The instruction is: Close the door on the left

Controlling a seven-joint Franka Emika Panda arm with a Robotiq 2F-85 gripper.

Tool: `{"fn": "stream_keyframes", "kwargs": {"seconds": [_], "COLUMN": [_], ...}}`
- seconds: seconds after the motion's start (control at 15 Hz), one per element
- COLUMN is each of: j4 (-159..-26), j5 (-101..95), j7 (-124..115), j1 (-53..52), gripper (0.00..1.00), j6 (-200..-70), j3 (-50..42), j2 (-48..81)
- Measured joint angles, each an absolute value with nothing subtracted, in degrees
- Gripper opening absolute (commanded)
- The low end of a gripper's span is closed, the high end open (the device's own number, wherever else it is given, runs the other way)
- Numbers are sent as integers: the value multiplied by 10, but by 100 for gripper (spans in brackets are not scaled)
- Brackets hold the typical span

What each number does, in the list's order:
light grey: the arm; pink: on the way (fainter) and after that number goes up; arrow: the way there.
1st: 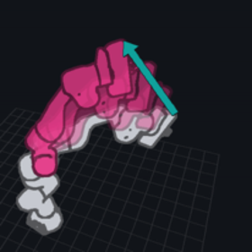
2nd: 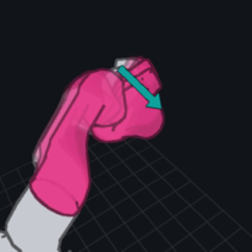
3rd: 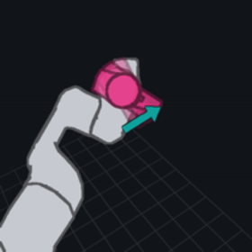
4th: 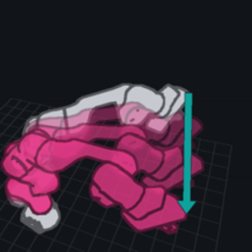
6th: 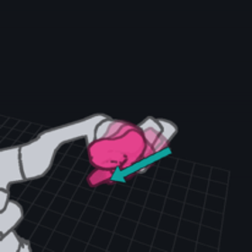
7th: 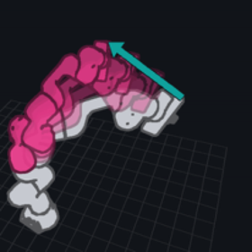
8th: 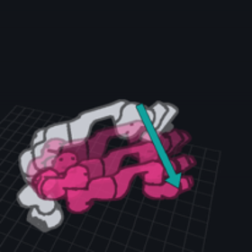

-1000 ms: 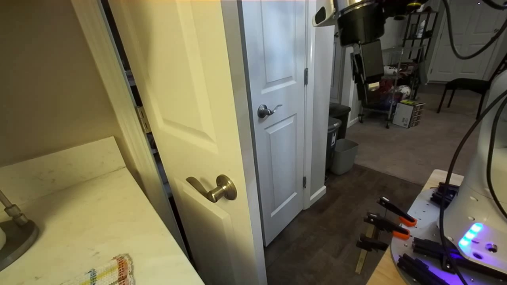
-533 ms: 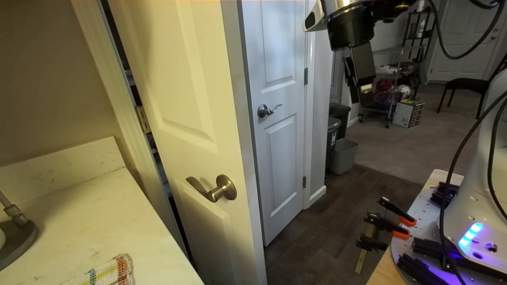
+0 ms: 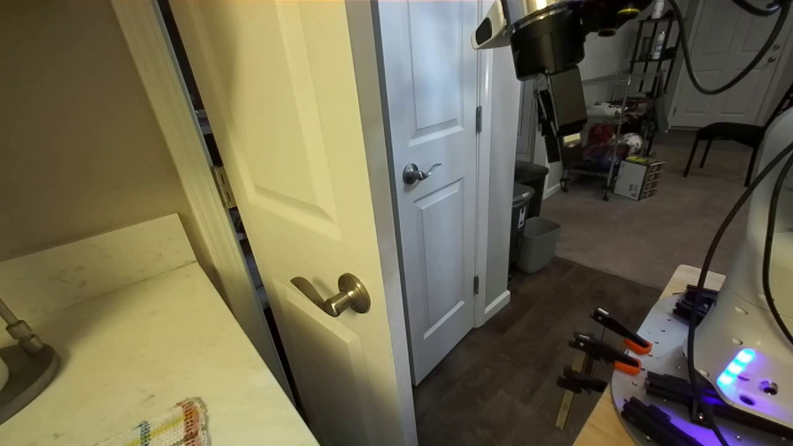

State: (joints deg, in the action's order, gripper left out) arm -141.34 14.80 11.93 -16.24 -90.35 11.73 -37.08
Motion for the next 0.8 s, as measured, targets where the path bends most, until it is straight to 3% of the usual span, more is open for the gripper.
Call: {"fn": "stream_keyframes", "kwargs": {"seconds": [0.8], "j4": [-1399], "j5": [196], "j7": [-99], "j1": [-204], "gripper": [100], "j6": [-1076], "j3": [258], "j2": [-372]}}
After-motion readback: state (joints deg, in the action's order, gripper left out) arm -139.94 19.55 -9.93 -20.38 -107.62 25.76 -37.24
